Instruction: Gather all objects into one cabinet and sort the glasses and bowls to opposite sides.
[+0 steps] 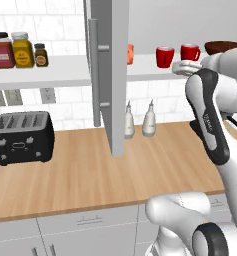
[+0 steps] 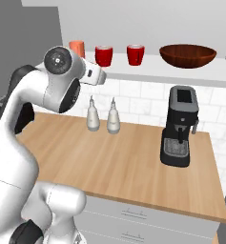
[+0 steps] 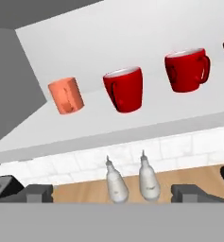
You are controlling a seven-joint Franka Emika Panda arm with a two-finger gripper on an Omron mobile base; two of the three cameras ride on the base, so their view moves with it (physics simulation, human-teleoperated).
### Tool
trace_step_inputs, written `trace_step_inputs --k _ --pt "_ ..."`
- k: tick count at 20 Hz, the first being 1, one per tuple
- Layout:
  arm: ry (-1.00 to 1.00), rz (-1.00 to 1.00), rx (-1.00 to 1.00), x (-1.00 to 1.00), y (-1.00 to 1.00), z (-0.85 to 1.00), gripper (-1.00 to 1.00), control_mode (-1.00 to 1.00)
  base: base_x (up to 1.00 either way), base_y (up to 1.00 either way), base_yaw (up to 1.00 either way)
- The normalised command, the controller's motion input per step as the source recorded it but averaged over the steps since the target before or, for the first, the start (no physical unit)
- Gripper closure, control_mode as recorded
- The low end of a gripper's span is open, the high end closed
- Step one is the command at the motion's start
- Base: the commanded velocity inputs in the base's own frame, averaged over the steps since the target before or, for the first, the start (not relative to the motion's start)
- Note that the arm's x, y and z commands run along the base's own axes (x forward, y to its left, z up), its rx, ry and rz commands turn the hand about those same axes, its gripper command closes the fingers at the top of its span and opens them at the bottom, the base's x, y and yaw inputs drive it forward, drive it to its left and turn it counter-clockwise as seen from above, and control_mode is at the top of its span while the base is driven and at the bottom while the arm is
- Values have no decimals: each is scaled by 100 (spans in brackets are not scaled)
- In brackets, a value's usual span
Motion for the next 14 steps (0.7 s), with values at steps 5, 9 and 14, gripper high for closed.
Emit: trace_step_inputs --k 5,9,14 --pt "-1 4 -15 -100 19 0 -100 -100 0 0 0" --pt "0 4 -10 -99 13 0 -100 -100 0 0 0" --pt "0 1 -2 -84 7 0 -100 -100 0 0 0"
